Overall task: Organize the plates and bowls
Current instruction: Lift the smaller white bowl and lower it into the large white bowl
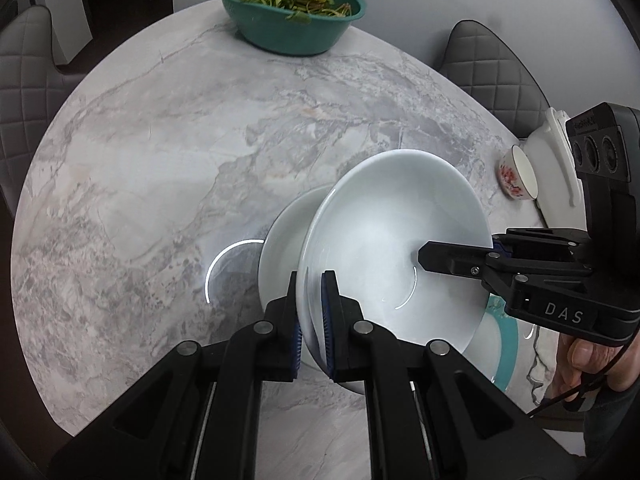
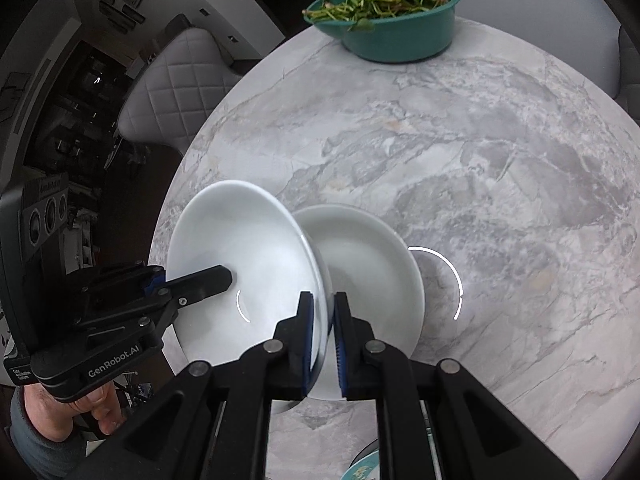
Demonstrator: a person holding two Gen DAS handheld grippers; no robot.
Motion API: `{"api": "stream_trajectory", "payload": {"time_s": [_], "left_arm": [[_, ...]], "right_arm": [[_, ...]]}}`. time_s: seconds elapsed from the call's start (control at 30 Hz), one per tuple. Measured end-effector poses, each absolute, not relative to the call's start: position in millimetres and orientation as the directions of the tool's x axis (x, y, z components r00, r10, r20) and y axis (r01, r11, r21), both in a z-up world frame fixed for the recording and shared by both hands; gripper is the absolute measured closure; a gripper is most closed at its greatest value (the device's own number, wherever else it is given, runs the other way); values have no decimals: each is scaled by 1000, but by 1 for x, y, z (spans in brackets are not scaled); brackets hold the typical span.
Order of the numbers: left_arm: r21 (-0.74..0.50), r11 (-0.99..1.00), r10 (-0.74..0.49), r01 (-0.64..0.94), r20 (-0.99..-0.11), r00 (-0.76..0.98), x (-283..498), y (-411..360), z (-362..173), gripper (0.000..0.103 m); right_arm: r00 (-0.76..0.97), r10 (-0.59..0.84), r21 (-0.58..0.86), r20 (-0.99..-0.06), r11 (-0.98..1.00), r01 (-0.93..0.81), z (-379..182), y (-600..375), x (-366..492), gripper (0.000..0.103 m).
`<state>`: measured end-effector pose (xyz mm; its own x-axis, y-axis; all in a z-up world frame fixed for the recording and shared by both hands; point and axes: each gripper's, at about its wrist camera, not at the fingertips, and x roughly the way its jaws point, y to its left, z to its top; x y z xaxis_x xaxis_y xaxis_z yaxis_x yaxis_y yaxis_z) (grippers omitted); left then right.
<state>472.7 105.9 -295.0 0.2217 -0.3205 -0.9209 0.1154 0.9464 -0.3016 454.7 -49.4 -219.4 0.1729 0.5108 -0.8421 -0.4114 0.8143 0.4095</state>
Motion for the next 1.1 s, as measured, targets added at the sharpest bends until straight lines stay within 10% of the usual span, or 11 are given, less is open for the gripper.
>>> {"api": "stream_trajectory", "payload": {"time_s": [1.1], "left_arm": [[-203, 962, -226, 180, -968, 113, 502, 72, -384, 93]], "right_arm": [[118, 345, 287, -931, 893, -347, -290, -40, 475, 92]]}}
